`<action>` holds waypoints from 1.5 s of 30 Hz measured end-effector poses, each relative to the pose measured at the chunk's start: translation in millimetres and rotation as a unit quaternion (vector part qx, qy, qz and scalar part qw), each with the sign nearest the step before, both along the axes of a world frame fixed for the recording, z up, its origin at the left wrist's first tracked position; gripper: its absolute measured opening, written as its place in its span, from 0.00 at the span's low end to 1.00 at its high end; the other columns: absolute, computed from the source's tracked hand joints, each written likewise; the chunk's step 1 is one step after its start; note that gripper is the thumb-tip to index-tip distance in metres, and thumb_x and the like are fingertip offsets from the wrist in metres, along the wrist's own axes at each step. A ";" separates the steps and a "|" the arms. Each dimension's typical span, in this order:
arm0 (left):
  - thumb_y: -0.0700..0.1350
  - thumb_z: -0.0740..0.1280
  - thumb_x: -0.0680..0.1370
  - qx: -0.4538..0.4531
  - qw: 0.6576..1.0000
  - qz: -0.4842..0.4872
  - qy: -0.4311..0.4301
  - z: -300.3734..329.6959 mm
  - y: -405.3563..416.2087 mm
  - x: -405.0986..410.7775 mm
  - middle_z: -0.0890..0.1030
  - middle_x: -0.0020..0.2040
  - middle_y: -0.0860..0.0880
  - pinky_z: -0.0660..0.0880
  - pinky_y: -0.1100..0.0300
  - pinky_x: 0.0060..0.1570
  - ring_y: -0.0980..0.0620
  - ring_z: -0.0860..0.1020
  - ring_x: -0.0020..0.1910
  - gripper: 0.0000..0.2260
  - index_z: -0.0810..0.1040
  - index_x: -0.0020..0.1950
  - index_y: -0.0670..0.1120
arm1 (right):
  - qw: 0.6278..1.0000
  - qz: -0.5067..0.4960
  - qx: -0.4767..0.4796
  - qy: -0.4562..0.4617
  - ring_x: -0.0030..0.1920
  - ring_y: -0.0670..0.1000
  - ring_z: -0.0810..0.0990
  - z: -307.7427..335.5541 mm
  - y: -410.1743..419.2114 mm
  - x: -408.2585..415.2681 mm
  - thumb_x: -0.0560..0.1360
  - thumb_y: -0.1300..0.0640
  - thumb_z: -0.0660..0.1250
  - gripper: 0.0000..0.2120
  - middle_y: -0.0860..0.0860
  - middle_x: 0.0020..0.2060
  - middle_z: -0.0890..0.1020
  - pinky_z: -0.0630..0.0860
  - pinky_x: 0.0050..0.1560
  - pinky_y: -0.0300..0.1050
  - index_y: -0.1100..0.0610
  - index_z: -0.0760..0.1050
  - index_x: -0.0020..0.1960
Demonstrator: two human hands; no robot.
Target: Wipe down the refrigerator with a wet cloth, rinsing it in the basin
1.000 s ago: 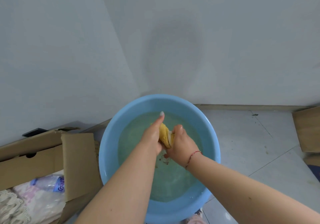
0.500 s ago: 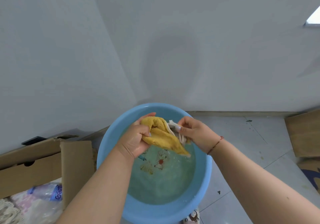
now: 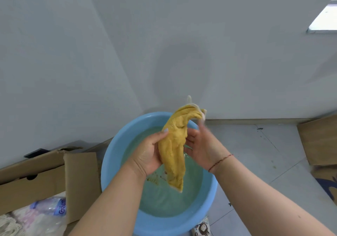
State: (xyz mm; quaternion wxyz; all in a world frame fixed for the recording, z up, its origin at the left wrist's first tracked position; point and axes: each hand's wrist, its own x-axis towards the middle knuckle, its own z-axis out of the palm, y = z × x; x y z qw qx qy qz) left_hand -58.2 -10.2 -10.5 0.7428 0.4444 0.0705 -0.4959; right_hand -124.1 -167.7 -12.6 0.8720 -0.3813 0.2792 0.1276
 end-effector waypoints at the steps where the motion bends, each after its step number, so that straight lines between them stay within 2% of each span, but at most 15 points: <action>1: 0.46 0.63 0.77 0.003 1.000 0.004 0.008 0.1 -0.2 -1.9 0.82 0.55 0.38 0.73 0.46 0.56 0.42 0.80 0.52 0.17 0.81 0.60 0.39 | 0.999 0.015 -0.049 -0.002 0.52 0.54 0.81 -1.6 1.1 0.0 0.79 0.45 0.59 0.22 0.56 0.50 0.84 0.77 0.55 0.48 0.64 0.77 0.57; 4: 0.41 0.65 0.78 0.115 0.991 0.021 -0.071 -0.9 -4.3 -2.2 0.82 0.57 0.40 0.79 0.49 0.51 0.44 0.81 0.55 0.13 0.78 0.61 0.41 | 0.990 0.008 -0.141 0.026 0.52 0.55 0.82 -6.1 -5.0 2.1 0.79 0.57 0.64 0.10 0.58 0.52 0.83 0.78 0.57 0.54 0.62 0.76 0.56; 9: 0.55 0.75 0.71 0.360 0.892 0.070 -0.265 5.3 -10.3 -0.8 0.82 0.49 0.46 0.80 0.52 0.44 0.50 0.82 0.46 0.20 0.72 0.55 0.50 | 0.889 0.017 -0.453 0.071 0.48 0.52 0.78 6.4 -23.0 4.2 0.75 0.47 0.68 0.16 0.51 0.47 0.79 0.76 0.41 0.43 0.56 0.71 0.55; 11: 0.55 0.74 0.72 0.358 0.880 0.087 -0.301 10.5 -14.0 -3.1 0.81 0.46 0.48 0.78 0.56 0.41 0.51 0.82 0.44 0.22 0.69 0.60 0.54 | 0.890 0.001 -0.448 0.082 0.53 0.52 0.76 8.0 -26.7 3.9 0.73 0.45 0.71 0.24 0.51 0.54 0.76 0.76 0.48 0.45 0.54 0.67 0.64; 15: 0.38 0.76 0.70 0.222 0.931 0.023 -0.290 16.0 -14.6 -0.4 0.83 0.47 0.50 0.79 0.60 0.43 0.54 0.82 0.45 0.23 0.74 0.61 0.54 | 0.889 0.131 -0.439 0.019 0.61 0.51 0.73 13.9 -38.1 -4.2 0.64 0.52 0.80 0.48 0.49 0.61 0.70 0.74 0.62 0.50 0.48 0.56 0.75; 18: 0.37 0.77 0.68 0.325 0.846 -0.087 -0.413 18.4 -14.0 8.3 0.82 0.45 0.55 0.76 0.65 0.42 0.58 0.80 0.43 0.19 0.78 0.51 0.58 | 0.752 0.236 -0.615 0.009 0.54 0.52 0.75 10.2 -50.4 -11.5 0.65 0.55 0.78 0.30 0.51 0.53 0.74 0.74 0.55 0.45 0.51 0.73 0.65; 22: 0.47 0.73 0.73 0.390 0.654 -0.113 -0.638 31.3 -42.0 24.7 0.73 0.44 0.56 0.68 0.64 0.39 0.56 0.72 0.43 0.02 0.80 0.43 0.52 | 0.606 0.075 -0.786 -0.093 0.47 0.62 0.77 4.3 -77.1 -17.9 0.64 0.61 0.75 0.04 0.58 0.45 0.77 0.67 0.48 0.43 0.59 0.83 0.38; 28: 0.32 0.66 0.71 0.283 0.631 -0.054 -0.721 38.1 -89.2 38.7 0.74 0.54 0.51 0.67 0.64 0.44 0.57 0.72 0.48 0.11 0.78 0.49 0.44 | 0.479 -0.126 -0.852 -0.171 0.35 0.57 0.77 20.1 -99.0 -27.7 0.63 0.65 0.70 0.09 0.54 0.36 0.80 0.70 0.36 0.43 0.59 0.78 0.43; 31: 0.33 0.60 0.71 0.294 0.673 -0.120 -0.668 -1.6 -87.7 31.8 0.74 0.56 0.49 0.71 0.58 0.52 0.51 0.74 0.53 0.14 0.77 0.52 0.45 | 0.498 -0.052 -0.849 -0.170 0.37 0.59 0.76 -4.6 -92.4 -38.8 0.64 0.62 0.67 0.09 0.55 0.38 0.78 0.73 0.34 0.47 0.56 0.75 0.44; 34: 0.36 0.59 0.77 0.378 0.645 -0.294 -0.596 -49.0 -76.3 18.0 0.72 0.64 0.47 0.70 0.54 0.60 0.45 0.72 0.63 0.16 0.74 0.63 0.46 | 0.584 0.293 -0.756 -0.046 0.55 0.58 0.75 -44.0 -74.8 -52.2 0.70 0.50 0.67 0.18 0.53 0.55 0.76 0.74 0.52 0.49 0.54 0.76 0.59; 36: 0.38 0.62 0.80 0.414 0.624 -0.392 -0.534 -68.5 -68.4 7.5 0.65 0.74 0.48 0.63 0.54 0.68 0.46 0.65 0.72 0.21 0.68 0.72 0.49 | 0.557 0.430 -0.710 -0.010 0.63 0.54 0.67 -65.9 -66.4 -60.5 0.74 0.46 0.66 0.24 0.50 0.62 0.70 0.69 0.62 0.46 0.52 0.71 0.67; 40: 0.43 0.65 0.79 0.413 0.632 -0.397 -0.522 -80.1 -68.7 -2.8 0.62 0.76 0.51 0.67 0.49 0.69 0.48 0.64 0.73 0.26 0.62 0.76 0.55 | 0.563 0.396 -0.725 -0.034 0.62 0.53 0.68 -66.0 -67.3 -52.5 0.77 0.48 0.63 0.18 0.49 0.60 0.73 0.68 0.62 0.45 0.49 0.73 0.66; 42: 0.45 0.65 0.78 0.445 0.616 -0.363 -0.539 -73.2 -75.2 -6.7 0.67 0.70 0.51 0.73 0.50 0.60 0.48 0.70 0.67 0.22 0.66 0.72 0.53 | 0.609 0.349 -0.712 -0.026 0.57 0.52 0.71 -61.0 -70.0 -46.4 0.75 0.52 0.65 0.14 0.49 0.54 0.75 0.71 0.57 0.47 0.51 0.76 0.61; 44: 0.44 0.63 0.78 0.504 0.580 -0.293 -0.569 -57.9 -80.3 -9.1 0.72 0.60 0.48 0.74 0.52 0.47 0.46 0.74 0.56 0.12 0.70 0.61 0.48 | 0.637 0.243 -0.730 -0.045 0.45 0.53 0.72 -57.3 -67.2 -40.1 0.71 0.60 0.68 0.05 0.49 0.43 0.74 0.74 0.43 0.49 0.54 0.74 0.46; 45: 0.42 0.62 0.78 0.529 0.561 -0.257 -0.583 -50.4 -80.8 -9.0 0.73 0.56 0.48 0.72 0.53 0.42 0.46 0.74 0.50 0.08 0.70 0.56 0.46 | 0.642 0.191 -0.739 -0.070 0.37 0.53 0.70 -55.1 -63.2 -35.2 0.67 0.66 0.67 0.11 0.49 0.36 0.71 0.71 0.32 0.48 0.53 0.69 0.39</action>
